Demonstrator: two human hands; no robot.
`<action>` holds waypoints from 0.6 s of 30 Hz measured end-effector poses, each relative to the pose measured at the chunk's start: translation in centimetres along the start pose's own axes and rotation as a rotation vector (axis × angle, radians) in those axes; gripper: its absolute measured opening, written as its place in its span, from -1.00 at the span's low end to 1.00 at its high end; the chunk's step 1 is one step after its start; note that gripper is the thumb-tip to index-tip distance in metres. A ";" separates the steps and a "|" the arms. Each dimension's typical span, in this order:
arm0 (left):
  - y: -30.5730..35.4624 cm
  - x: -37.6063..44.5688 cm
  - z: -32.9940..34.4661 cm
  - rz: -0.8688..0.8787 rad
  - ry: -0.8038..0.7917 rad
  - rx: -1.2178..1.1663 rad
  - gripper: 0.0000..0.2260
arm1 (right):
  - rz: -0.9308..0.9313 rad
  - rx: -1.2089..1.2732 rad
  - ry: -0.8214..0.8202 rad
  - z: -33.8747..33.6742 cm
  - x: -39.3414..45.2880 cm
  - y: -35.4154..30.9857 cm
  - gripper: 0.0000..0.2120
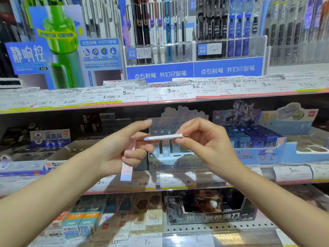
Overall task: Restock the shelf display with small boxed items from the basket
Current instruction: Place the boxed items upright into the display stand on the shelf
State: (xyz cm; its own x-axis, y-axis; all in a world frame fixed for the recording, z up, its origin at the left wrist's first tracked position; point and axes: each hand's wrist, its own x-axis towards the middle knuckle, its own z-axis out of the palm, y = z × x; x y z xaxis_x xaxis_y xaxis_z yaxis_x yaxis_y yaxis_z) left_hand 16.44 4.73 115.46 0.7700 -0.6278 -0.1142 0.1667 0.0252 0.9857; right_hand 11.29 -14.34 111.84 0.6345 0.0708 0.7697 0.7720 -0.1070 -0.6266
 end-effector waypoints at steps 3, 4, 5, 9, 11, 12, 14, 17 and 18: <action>-0.2 0.1 0.2 0.096 0.082 0.088 -0.89 | -0.062 -0.114 -0.043 0.3 -0.6 0.6 -0.83; -0.2 0.1 0.2 0.136 0.108 0.139 -0.94 | -0.065 -0.154 -0.059 0.2 -0.7 0.7 -0.82; -0.2 0.1 0.1 0.177 0.133 0.190 -0.93 | -0.057 -0.174 -0.076 0.2 -0.8 0.7 -0.78; 0.0 -0.4 0.6 0.309 0.147 0.398 -0.92 | 0.053 -0.121 -0.103 -0.1 -0.9 0.3 -0.70; 0.0 -0.5 1.2 0.337 0.123 0.471 -0.93 | 0.142 -0.105 -0.109 0.2 -0.4 -0.1 -0.80; 0.0 -0.5 1.4 0.347 0.113 0.493 -0.92 | 0.191 -0.095 -0.124 0.4 -0.1 -0.3 -0.81; 0.0 -0.2 1.7 0.360 0.110 0.542 -0.90 | 0.268 -0.071 -0.165 0.6 0.5 -0.5 -0.75; -0.1 0.3 1.9 0.409 0.143 0.579 -0.91 | 0.320 -0.076 -0.228 0.2 1.2 -0.6 -0.68; -0.1 0.4 1.9 0.437 0.159 0.579 -0.90 | 0.327 -0.076 -0.235 -0.2 1.5 -0.6 -0.64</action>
State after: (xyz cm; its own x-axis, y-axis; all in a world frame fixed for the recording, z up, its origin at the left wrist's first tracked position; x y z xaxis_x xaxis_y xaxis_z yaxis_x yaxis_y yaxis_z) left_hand 15.55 2.97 115.51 0.7789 -0.5335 0.3298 -0.4928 -0.1953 0.8479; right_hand 11.79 -14.36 113.34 0.8441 0.2444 0.4773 0.5289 -0.2334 -0.8160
